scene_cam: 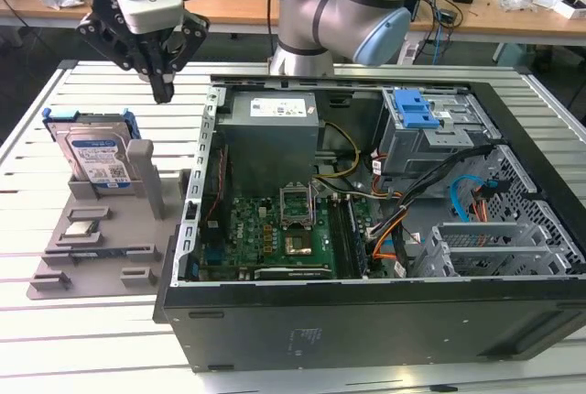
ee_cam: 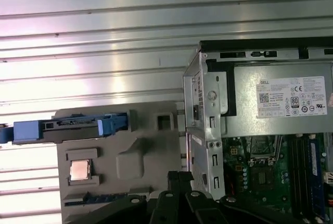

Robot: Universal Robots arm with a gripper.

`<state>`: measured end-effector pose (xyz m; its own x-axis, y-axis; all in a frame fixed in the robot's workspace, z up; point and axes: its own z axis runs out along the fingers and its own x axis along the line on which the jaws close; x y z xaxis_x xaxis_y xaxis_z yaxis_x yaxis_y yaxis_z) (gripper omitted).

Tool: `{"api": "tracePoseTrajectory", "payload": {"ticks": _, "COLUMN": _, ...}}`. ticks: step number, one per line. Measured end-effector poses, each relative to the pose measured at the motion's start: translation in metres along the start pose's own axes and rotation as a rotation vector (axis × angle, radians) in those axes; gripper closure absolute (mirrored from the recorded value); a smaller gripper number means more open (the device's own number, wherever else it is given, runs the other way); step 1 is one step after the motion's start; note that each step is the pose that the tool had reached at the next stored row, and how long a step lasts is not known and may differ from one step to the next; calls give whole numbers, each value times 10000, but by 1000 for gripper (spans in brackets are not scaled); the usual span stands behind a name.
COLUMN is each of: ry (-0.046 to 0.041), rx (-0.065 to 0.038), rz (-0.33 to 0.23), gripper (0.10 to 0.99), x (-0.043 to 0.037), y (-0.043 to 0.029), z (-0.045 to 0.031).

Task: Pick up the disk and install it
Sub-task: 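Reach for the disk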

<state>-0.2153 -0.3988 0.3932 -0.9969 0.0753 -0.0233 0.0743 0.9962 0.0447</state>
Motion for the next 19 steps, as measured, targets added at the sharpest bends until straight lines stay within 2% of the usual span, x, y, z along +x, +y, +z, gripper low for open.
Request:
{"api": "tracePoseTrajectory", "payload": {"ticks": 6, "ry": 0, "rx": 1, "rz": -1, "gripper": 980, "x": 133, "y": -10, "z": -4}}
{"api": "tracePoseTrajectory", "payload": {"ticks": 10, "ry": 0, "rx": 0, "rz": -1, "gripper": 980, "x": 250, "y": -19, "z": -7}}
{"api": "tracePoseTrajectory", "payload": {"ticks": 16, "ry": 0, "rx": 0, "rz": -1, "gripper": 980, "x": 360, "y": -27, "z": -9}}
{"api": "tracePoseTrajectory", "payload": {"ticks": 19, "ry": 1, "rx": 1, "rz": 0, "gripper": 980, "x": 461, "y": -34, "z": -12}}
